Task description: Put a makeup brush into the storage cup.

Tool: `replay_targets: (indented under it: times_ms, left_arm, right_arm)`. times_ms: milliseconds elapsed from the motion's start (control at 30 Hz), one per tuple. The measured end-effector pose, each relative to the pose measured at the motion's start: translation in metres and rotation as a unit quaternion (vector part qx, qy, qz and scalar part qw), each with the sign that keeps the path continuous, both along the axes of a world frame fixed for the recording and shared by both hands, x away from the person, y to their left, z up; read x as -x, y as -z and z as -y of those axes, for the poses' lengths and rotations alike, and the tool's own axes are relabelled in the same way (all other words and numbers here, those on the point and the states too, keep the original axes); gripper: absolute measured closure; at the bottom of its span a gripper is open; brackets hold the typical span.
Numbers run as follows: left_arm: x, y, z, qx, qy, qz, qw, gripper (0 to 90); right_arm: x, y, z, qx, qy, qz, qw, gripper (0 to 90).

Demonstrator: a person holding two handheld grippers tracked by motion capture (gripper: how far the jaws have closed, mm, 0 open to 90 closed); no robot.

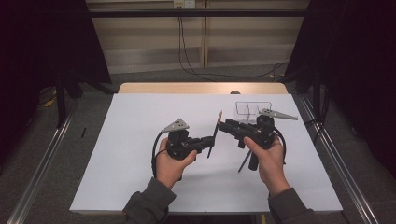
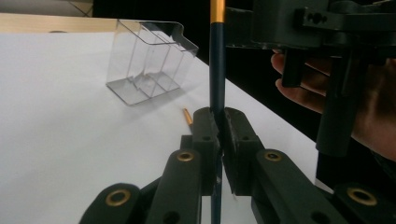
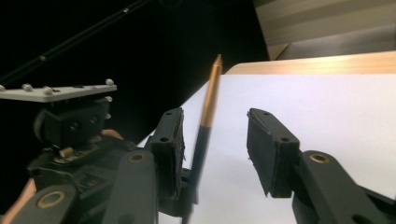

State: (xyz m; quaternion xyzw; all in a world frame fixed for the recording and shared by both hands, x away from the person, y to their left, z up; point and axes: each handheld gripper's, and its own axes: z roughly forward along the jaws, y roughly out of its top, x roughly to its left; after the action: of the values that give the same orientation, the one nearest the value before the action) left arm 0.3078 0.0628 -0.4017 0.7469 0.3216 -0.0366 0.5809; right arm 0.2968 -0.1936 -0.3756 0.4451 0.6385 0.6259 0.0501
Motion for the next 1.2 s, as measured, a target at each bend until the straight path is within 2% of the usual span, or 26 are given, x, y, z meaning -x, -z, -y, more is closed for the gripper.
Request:
replay_targets:
  times_ms: [100,233,267,400,467,533,700,767,900,1067,1200]
  left_arm:
    - [0.001,0.0,0.001,0.0,0.006,0.005,1.0,84.3]
    - [0.0,0.0,0.003,0.001,0.008,0.005,1.0,84.3]
    - [0.001,0.0,0.003,0.003,0.009,0.005,0.9999,84.3]
    - [0.001,0.002,0.004,-0.002,0.01,0.007,0.9999,84.2]
    - [0.001,0.003,0.004,0.004,0.01,0.006,0.9999,84.2]
    - [0.001,0.004,0.004,0.005,0.015,0.006,0.9999,84.2]
    - [0.002,0.003,0.005,0.0,0.018,0.009,0.9998,84.2]
    - [0.002,0.003,0.006,0.0,0.017,0.008,0.9998,84.2]
    - [0.001,0.002,0.008,0.001,0.017,0.006,0.9998,84.2]
    - [0.0,0.002,0.009,-0.002,0.018,0.005,0.9998,84.2]
    - [0.0,0.002,0.01,-0.006,0.021,0.003,0.9998,84.1]
  right_arm:
    - [0.0,-0.001,-0.002,0.002,0.002,0.001,1.0,59.3]
    - [-0.001,-0.002,-0.004,-0.001,0.001,-0.012,0.9999,62.9]
    - [-0.001,-0.002,-0.005,-0.007,0.001,-0.013,0.9999,64.0]
    - [0.0,-0.004,-0.007,-0.007,0.003,-0.015,0.9999,67.4]
    - [0.001,-0.005,-0.008,-0.011,0.006,-0.013,0.9998,70.7]
    - [0.001,-0.007,-0.01,0.0,0.002,-0.009,1.0,72.6]
    - [0.001,-0.009,-0.013,0.012,0.003,-0.004,0.9999,79.4]
    - [0.001,-0.009,-0.013,0.005,0.003,-0.005,1.0,83.4]
    - [0.002,-0.008,-0.011,0.013,0.01,0.001,0.9999,84.8]
    - [0.002,-0.007,-0.008,0.007,0.013,0.004,0.9999,85.2]
    - [0.003,-0.007,-0.009,0.016,0.013,0.014,0.9997,85.3]
